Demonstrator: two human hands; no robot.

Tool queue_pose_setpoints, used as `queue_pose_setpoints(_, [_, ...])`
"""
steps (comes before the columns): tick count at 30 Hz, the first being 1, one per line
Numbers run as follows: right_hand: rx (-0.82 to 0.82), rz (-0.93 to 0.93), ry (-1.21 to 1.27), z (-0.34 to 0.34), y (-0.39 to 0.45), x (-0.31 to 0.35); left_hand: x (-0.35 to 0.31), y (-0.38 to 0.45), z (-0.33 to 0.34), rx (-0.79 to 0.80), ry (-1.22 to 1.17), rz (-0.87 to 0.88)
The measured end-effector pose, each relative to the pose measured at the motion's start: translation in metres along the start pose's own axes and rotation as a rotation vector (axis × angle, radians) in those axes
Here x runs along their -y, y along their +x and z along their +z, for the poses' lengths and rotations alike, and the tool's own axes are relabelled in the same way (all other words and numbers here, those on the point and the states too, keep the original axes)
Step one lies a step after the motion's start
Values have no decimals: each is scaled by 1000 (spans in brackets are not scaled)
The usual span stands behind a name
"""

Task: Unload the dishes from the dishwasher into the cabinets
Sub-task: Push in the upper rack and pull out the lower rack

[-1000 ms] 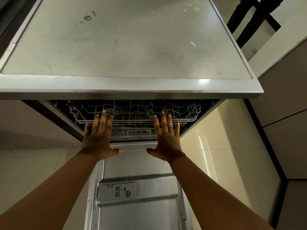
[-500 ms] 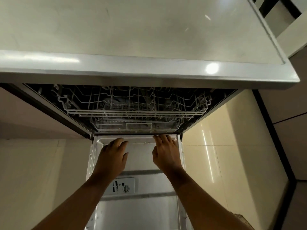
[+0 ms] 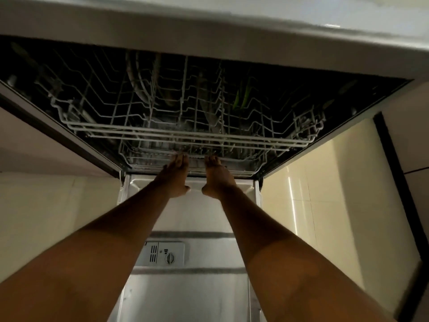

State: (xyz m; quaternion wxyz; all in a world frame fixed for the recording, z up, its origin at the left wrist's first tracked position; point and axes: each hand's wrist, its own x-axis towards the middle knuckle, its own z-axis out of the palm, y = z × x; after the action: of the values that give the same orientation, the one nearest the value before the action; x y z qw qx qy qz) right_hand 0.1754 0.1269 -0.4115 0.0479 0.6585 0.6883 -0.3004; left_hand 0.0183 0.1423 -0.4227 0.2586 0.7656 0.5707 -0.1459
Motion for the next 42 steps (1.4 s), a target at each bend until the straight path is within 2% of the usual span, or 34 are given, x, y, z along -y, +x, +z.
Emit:
queue_pose_setpoints(4, [9, 7, -22, 7, -24, -1, -2, -15, 15, 17, 42, -3])
queue_pose_setpoints(8, [107, 25, -21, 24, -62, 3, -12, -53, 30, 112, 62, -1])
queue_pose_setpoints(12, [179, 11, -28, 38, -100, 11, -21, -98, 51, 116, 103, -12])
queue_pose_setpoints(19, [196, 68, 1, 85, -177, 21, -25, -177, 100, 135, 72, 32])
queue_pose_setpoints(26, [342, 128, -9, 127, -266, 33, -35, -266, 144, 306, 65, 20])
queue_pose_setpoints(32, [432, 131, -37, 156, -326, 40, -41, -328, 177, 372, 44, 33])
queue_pose_setpoints(42, [513, 120, -94, 193, -373, 45, -48, -377, 205, 446, 27, 46])
